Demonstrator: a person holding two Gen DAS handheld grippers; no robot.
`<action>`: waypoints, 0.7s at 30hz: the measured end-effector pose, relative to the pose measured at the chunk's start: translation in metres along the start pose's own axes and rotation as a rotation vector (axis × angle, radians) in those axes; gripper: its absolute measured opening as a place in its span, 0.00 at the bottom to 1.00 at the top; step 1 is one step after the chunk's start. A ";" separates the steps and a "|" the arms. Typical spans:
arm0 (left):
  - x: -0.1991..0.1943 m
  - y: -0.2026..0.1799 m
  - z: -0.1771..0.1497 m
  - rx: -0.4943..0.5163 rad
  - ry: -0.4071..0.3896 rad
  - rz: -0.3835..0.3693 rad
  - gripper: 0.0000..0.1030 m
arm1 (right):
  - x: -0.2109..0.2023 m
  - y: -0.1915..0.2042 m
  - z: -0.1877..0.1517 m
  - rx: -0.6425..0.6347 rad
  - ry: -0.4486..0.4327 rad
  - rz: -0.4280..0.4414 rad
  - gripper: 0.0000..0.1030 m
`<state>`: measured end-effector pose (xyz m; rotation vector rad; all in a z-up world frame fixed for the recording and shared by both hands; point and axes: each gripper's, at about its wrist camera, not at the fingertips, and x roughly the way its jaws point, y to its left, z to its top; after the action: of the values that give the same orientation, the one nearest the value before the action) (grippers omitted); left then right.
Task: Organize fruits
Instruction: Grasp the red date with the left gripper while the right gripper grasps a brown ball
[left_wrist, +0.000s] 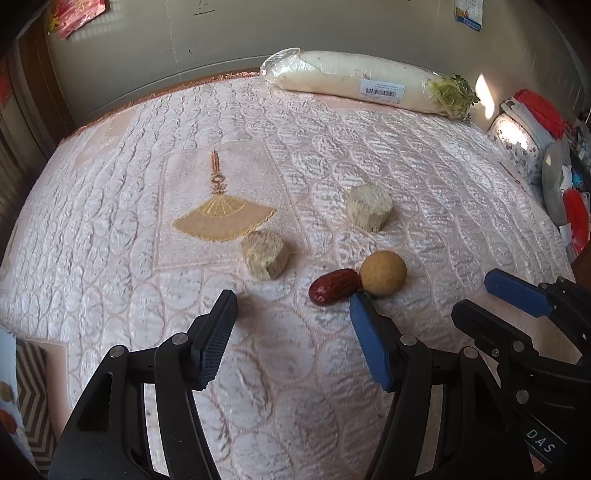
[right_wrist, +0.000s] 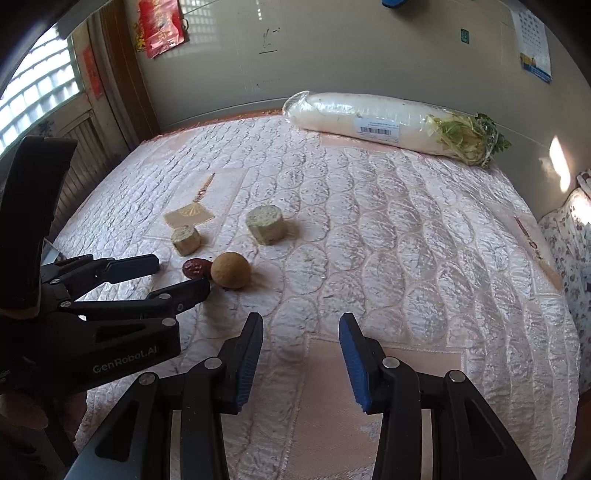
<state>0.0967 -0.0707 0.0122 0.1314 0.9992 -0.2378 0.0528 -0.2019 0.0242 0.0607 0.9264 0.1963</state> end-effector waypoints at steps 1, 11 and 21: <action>0.001 0.000 0.001 0.001 -0.001 0.001 0.62 | 0.000 -0.001 0.000 0.004 -0.001 0.002 0.40; 0.000 -0.003 0.005 0.010 -0.009 -0.019 0.62 | -0.002 -0.005 0.000 0.017 -0.007 0.006 0.40; -0.002 -0.006 0.001 0.048 -0.018 -0.039 0.18 | -0.002 0.001 0.004 0.007 -0.021 0.015 0.40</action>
<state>0.0946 -0.0762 0.0141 0.1534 0.9790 -0.2986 0.0541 -0.2009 0.0285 0.0762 0.9063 0.2061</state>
